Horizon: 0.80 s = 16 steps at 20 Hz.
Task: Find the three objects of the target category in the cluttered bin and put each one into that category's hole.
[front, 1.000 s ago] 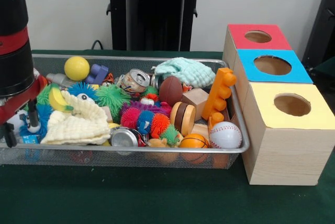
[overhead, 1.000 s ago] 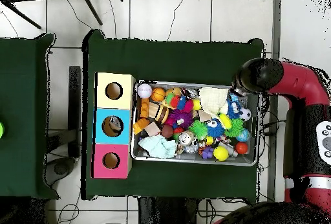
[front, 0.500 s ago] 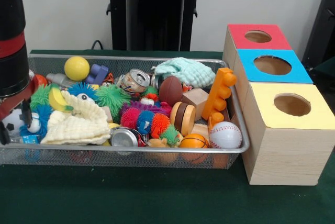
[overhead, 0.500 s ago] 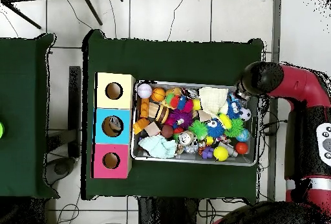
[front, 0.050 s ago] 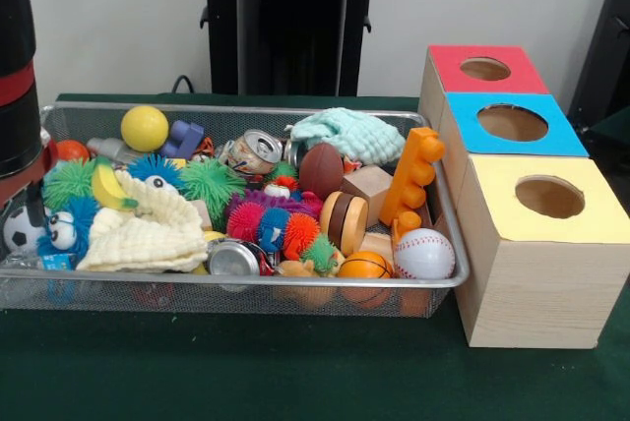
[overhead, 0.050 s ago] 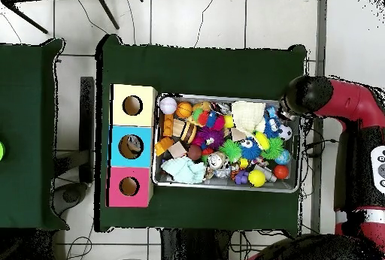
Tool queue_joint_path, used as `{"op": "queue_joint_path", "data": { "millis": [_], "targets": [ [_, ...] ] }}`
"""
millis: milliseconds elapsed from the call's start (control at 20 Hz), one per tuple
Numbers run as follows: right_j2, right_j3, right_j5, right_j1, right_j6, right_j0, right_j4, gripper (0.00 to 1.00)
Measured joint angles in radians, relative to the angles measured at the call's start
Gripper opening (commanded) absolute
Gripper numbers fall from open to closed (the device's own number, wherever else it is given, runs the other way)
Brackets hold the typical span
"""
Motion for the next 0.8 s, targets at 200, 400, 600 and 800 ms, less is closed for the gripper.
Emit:
{"op": "queue_joint_path", "data": {
  "millis": [200,400,600,800],
  "targets": [
    [-0.014,0.004,0.0,-0.006,0.0,0.005,-0.001,1.0],
    [-0.026,0.007,0.0,-0.011,0.0,0.011,-0.001,1.0],
    [-0.034,0.008,0.0,-0.011,0.0,0.016,-0.001,1.0],
    [-0.037,0.008,0.0,-0.01,0.0,0.016,0.0,1.0]
  ]
}}
